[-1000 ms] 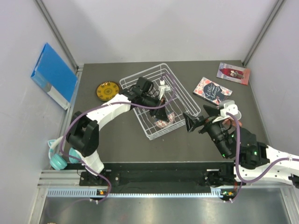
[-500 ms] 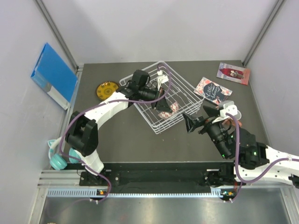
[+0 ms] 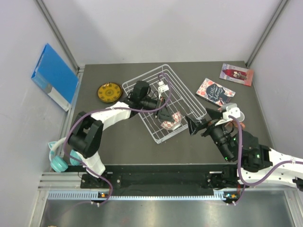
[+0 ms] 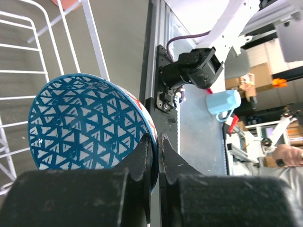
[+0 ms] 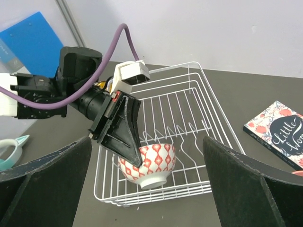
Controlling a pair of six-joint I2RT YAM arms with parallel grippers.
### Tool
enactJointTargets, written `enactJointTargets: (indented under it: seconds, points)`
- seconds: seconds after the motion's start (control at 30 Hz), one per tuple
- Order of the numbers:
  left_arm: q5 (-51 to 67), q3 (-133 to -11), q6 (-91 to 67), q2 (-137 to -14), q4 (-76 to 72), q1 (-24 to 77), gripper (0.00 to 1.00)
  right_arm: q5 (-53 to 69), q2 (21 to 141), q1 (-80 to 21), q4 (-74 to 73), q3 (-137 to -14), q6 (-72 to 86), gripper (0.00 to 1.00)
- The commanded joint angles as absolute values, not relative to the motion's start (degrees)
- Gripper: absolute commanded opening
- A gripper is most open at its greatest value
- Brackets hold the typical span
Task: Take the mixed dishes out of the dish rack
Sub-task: Pick up the bowl from the dish rack, then place the bowl at the center of the board.
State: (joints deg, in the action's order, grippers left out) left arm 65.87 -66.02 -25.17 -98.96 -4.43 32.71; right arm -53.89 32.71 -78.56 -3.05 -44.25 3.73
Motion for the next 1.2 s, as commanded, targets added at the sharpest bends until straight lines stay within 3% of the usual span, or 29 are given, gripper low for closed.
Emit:
enactJointTargets:
  seconds: [0.0, 0.1, 0.23, 0.43, 0.47, 0.6, 0.7, 1.0, 1.17]
  points:
    - [70.66, -63.64, -31.54, -99.58, -18.35, 32.34, 0.00, -54.49, 31.46, -77.96, -2.72, -43.86, 4.75, 1.00]
    - [71.54, -63.72, -37.25, -98.00, -25.82, 31.64, 0.00, -54.75, 31.20, -77.96, -3.43, -44.12, 4.92, 1.00]
    - [71.81, -71.07, -38.41, -94.05, -24.71, 30.32, 0.00, -55.46, 30.76, -77.87, -3.60, -44.21, 5.54, 1.00]
    - [68.83, -85.40, -31.57, -88.69, -10.49, 29.70, 0.00, -59.31, 31.72, -77.87, -3.69, -45.17, 7.03, 1.00]
    - [66.56, -86.91, -28.68, -87.99, -0.63, 30.06, 0.00, -60.37, 32.16, -77.78, -3.95, -45.52, 7.38, 1.00]
    - [44.44, -93.77, -0.51, -85.87, 27.78, 36.90, 0.00, -62.84, 36.11, -76.56, -9.39, -52.26, 12.11, 1.00]
    - [28.59, -91.86, 6.83, -84.12, 34.52, 42.62, 0.00, -64.60, 39.37, -74.36, -16.77, -59.12, 18.25, 1.00]
    - [-7.09, -64.36, 23.53, -65.32, 23.74, 62.03, 0.00, -49.94, 49.55, -61.01, -34.35, -79.25, 24.35, 1.00]
    - [-17.65, -60.65, 32.23, -61.35, 21.37, 70.74, 0.00, -24.74, 57.12, -48.01, -40.77, -83.58, 24.96, 1.00]
